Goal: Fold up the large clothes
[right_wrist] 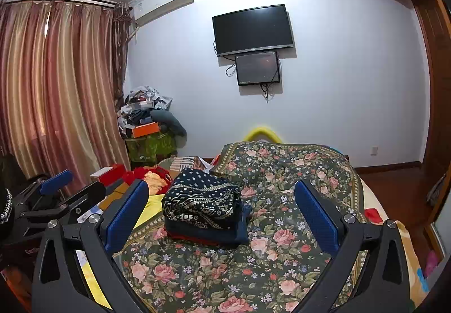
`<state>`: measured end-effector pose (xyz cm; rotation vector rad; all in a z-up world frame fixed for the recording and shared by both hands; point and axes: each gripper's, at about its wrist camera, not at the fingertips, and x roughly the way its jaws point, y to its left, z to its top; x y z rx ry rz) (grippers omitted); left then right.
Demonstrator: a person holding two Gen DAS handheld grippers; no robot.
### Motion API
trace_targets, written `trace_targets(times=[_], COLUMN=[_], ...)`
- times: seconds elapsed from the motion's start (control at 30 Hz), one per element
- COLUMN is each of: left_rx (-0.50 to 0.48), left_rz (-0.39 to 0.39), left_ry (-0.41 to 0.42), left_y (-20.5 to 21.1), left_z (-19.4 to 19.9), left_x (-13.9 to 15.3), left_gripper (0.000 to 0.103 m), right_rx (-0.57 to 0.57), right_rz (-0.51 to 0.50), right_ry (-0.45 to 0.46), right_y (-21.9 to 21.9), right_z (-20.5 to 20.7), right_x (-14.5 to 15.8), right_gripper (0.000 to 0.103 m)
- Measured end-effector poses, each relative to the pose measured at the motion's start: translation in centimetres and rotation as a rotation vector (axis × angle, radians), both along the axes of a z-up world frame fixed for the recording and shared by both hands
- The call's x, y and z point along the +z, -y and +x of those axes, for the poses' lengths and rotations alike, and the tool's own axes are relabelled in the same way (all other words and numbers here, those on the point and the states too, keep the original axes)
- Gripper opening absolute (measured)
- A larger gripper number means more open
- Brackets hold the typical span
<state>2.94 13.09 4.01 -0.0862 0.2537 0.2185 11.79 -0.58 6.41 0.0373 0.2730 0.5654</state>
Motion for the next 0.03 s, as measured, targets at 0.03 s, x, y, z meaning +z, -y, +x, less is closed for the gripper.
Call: trace_targets(times=[0.03], left_rx=[0.005], left_rz=[0.0], left_ry=[-0.003], left_y=[-0.06], left_z=[0.04], left_x=[-0.09], left_gripper=[0.103], right_rx=[-0.001], right_rz=[-0.001], right_ry=[0.0], right_y=[-0.03], right_z=[0.02], right_x=[-0.06], right_gripper=[0.103])
